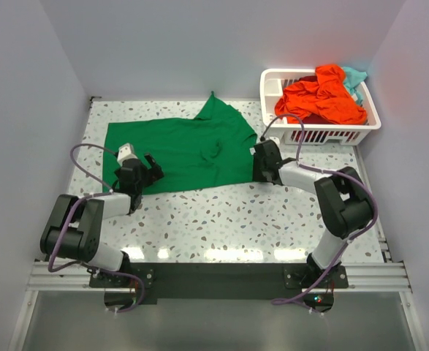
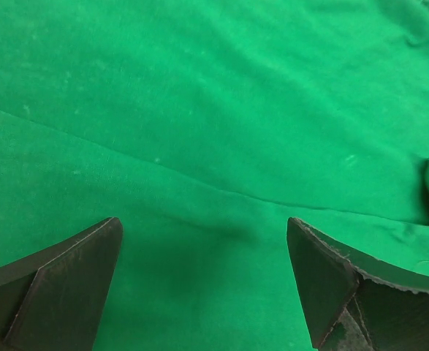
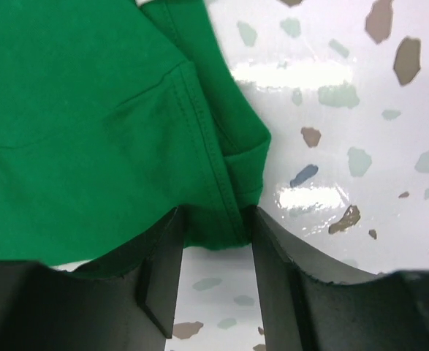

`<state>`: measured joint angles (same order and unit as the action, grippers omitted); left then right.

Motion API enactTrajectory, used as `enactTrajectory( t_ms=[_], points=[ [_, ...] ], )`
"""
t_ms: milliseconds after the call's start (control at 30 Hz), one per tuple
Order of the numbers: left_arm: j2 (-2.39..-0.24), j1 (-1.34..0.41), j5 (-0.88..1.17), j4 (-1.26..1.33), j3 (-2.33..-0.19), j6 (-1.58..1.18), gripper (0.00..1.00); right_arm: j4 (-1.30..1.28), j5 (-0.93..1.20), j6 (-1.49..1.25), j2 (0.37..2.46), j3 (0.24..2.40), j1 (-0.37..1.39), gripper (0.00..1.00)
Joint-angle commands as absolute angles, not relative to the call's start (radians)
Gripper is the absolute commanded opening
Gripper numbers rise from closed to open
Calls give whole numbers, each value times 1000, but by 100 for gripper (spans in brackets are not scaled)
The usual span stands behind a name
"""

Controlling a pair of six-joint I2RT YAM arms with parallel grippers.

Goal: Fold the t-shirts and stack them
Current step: Fold the tshirt

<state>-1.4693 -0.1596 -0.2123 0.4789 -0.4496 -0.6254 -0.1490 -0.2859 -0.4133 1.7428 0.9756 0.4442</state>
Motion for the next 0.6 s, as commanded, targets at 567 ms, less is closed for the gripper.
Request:
enactTrajectory(
  t_ms=[567],
  points=[
    [-1253,-163,-339,511,-252,-831,100,-290,-294,-543,1502,747,511,8]
  ],
)
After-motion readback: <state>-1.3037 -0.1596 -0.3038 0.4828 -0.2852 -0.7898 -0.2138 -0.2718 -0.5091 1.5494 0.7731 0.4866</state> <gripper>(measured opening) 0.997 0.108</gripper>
